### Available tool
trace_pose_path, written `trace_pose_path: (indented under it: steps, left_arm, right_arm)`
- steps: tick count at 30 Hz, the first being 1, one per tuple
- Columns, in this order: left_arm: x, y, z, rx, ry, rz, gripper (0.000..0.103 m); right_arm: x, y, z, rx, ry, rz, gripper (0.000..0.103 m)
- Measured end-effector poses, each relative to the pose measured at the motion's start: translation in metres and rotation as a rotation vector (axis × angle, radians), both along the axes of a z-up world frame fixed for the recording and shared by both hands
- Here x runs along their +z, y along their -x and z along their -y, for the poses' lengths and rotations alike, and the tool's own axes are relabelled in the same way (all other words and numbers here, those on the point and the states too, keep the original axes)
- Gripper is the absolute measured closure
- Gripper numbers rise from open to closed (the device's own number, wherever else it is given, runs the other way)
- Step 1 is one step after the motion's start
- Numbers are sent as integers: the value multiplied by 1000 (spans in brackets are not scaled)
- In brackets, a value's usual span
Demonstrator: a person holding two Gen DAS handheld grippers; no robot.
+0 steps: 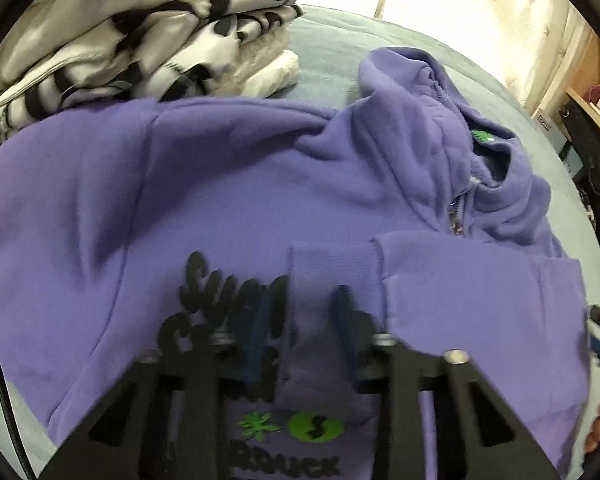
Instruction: Fold large clothes
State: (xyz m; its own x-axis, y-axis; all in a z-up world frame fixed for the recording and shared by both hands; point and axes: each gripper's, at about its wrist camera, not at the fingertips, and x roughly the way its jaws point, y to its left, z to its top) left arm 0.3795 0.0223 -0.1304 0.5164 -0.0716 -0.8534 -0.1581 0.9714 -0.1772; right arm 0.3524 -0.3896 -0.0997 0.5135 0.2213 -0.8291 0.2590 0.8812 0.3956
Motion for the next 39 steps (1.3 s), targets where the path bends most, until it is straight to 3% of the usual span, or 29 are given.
trace_pose_path:
  steps: [1,2,3,5,8,9,11,13,15,16,18,22,24,27,30,33,35,39]
  left_arm:
    - [3,-2,3,-11,-12,-3,95]
    - [5,-4,6,-16,-41,0,98]
    - [8,-5,10,-26,-69,9,99]
    - [18,-3,16,-38,-109,53,99]
    - [21,-1,18,-31,-131,95,99]
    - [14,-3,19,-36,-143,66,98]
    - [2,-5,17,-41,-158,16,95]
    - [5,0,15,-44,-167,41,85]
    - [12,7,10,-46,-153,45,59]
    - [17,9,7,-44,-138,52,56]
    - [27,18,1,-33,-122,87,56]
    - [53,36,10,-59,-102,165,56]
    - [56,44,21,-81,-77,167,74]
    - [48,49,50,-135,-39,140,75]
    - [29,52,81,-177,-67,107,75]
    - [4,50,94,-179,-107,58,75]
    - [1,51,91,-177,-92,71,74]
    - [2,47,82,-171,-43,55,74]
  right_arm:
    - [-6,-2,-2,6,-9,-6,37]
    - [-12,-7,-6,29,-14,-13,67]
    - [-14,-9,-9,52,-2,-17,81]
    - [-4,-4,-11,52,32,39,88]
    - [6,9,-4,1,54,126,89]
    - [-2,7,-3,-9,102,86,89]
    - [-12,2,-4,2,106,43,86]
    - [-6,6,-4,-6,116,41,78]
    - [8,12,-7,-8,157,41,76]
    - [13,15,-12,-3,184,47,76]
    - [31,28,-25,30,264,64,76]
    - [46,53,-51,118,227,112,70]
    - [44,59,-74,175,169,119,70]
    - [34,62,-115,257,154,97,70]
    - [13,62,-143,296,177,56,70]
    - [-2,66,-137,278,193,32,71]
    - [-1,70,-123,264,193,41,73]
    - [3,82,-70,142,296,51,74]
